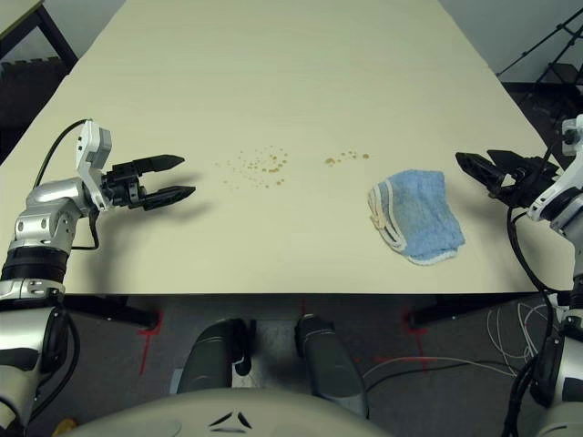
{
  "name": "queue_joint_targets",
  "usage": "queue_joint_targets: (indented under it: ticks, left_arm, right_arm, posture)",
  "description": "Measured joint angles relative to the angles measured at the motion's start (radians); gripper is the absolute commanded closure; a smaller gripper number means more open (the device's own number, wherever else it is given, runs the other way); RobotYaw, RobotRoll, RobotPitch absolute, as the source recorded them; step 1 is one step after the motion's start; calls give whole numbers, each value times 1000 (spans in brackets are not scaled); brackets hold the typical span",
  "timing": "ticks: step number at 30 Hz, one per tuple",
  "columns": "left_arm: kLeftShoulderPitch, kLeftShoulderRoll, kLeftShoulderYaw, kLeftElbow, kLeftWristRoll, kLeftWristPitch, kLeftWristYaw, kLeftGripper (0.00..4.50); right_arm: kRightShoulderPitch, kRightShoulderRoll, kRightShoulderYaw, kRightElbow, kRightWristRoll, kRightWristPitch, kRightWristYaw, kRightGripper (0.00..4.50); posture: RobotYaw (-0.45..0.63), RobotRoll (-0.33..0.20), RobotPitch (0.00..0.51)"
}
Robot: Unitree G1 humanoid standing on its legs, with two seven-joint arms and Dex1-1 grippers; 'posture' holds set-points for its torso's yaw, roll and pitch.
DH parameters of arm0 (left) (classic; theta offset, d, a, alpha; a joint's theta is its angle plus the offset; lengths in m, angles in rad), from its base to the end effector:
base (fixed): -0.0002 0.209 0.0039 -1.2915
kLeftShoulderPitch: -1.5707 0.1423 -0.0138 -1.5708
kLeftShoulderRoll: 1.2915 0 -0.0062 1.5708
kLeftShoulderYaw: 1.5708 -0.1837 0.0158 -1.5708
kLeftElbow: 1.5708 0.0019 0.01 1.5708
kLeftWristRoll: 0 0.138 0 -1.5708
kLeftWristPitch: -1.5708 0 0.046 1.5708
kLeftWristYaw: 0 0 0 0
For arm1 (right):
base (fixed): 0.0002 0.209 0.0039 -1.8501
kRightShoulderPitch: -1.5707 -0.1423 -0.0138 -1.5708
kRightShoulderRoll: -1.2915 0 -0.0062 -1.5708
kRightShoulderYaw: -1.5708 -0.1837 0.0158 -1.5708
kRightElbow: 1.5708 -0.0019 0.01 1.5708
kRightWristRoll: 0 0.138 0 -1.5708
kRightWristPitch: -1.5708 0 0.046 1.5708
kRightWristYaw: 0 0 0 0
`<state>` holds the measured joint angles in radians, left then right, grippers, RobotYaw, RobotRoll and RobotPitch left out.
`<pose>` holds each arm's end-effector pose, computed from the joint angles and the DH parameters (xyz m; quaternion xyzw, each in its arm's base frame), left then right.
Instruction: Wipe the water off the table with a rag.
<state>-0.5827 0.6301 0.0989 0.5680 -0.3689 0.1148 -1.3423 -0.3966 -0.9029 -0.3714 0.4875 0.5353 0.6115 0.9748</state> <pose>0.2950 0.2950 0.1402 0.0544 0.0414 -0.5154 0.8542 0.2277 -0.3836 0.1651 0.0825 0.1445 0.2061 0.9643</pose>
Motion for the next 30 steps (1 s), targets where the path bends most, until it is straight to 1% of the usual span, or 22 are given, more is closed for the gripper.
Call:
queue_joint_targets:
  ticks: [5, 13, 21, 24, 30]
  left_arm:
    - [4, 0, 0, -1, 0, 0, 3, 0]
    - [6, 0, 0, -3, 0, 0, 13, 0]
    - [8, 1, 0, -9, -1, 1, 17, 0]
    - [10, 1, 0, -11, -1, 1, 18, 0]
    - [20, 5, 0, -22, -2, 2, 20, 0]
  right_arm:
    - [5, -31, 41, -17, -6, 65, 53, 23]
    - [-29, -33, 47, -9, -35, 64, 70, 23]
    - [-46, -31, 100, 34, -81, 66, 88, 23]
    - [-47, -16, 125, 53, -100, 64, 87, 23]
    - [-46, 48, 156, 109, -154, 27, 45, 23]
  posture:
    - [-257, 0, 115]
    - [-241, 0, 120]
    - [-227, 0, 123]
    - [-223, 0, 124]
    - [-216, 0, 125]
